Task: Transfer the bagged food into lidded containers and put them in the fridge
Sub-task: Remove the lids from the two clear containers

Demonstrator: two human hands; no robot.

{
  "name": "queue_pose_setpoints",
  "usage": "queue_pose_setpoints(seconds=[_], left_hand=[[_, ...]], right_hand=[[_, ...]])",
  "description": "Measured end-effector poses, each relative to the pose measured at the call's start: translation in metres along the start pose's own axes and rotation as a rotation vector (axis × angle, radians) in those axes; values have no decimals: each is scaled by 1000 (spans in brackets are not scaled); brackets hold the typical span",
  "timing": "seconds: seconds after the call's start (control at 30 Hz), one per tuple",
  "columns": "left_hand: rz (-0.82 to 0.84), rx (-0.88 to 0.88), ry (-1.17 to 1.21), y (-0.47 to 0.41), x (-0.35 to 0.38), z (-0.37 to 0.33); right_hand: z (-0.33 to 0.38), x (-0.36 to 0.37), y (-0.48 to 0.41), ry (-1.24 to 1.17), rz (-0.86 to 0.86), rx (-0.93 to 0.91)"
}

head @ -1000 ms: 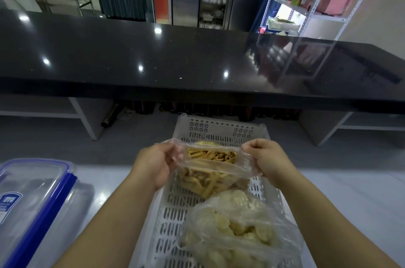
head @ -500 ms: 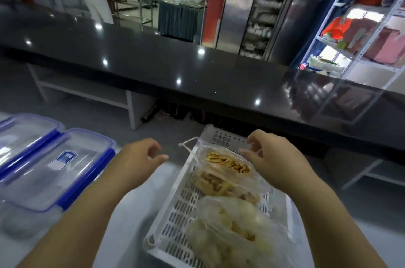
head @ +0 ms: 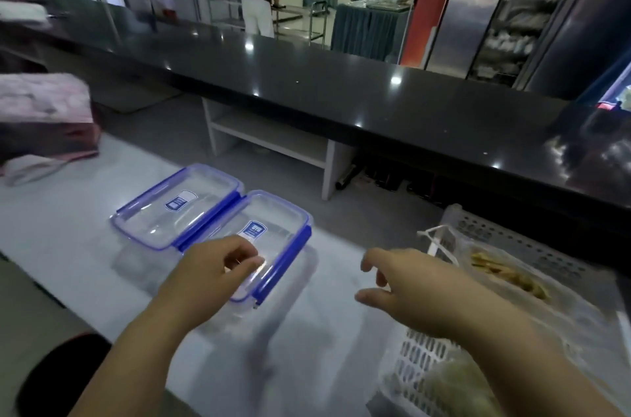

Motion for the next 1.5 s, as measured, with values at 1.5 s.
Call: queue_pose_setpoints(seconds=[1.5], left_hand=[[141,-182,271,-89,17,113]], right_hand=[[38,125,-59,-1016,-457,863]])
Point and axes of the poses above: each hand's wrist, its own y-axis away from the middle knuckle, its own x-axis out of the palm, z = x × y, the point moved 9 cm from there along -y, towards the middle knuckle, and after that the axes turned 10 degrees about y, right-handed, at the moved point
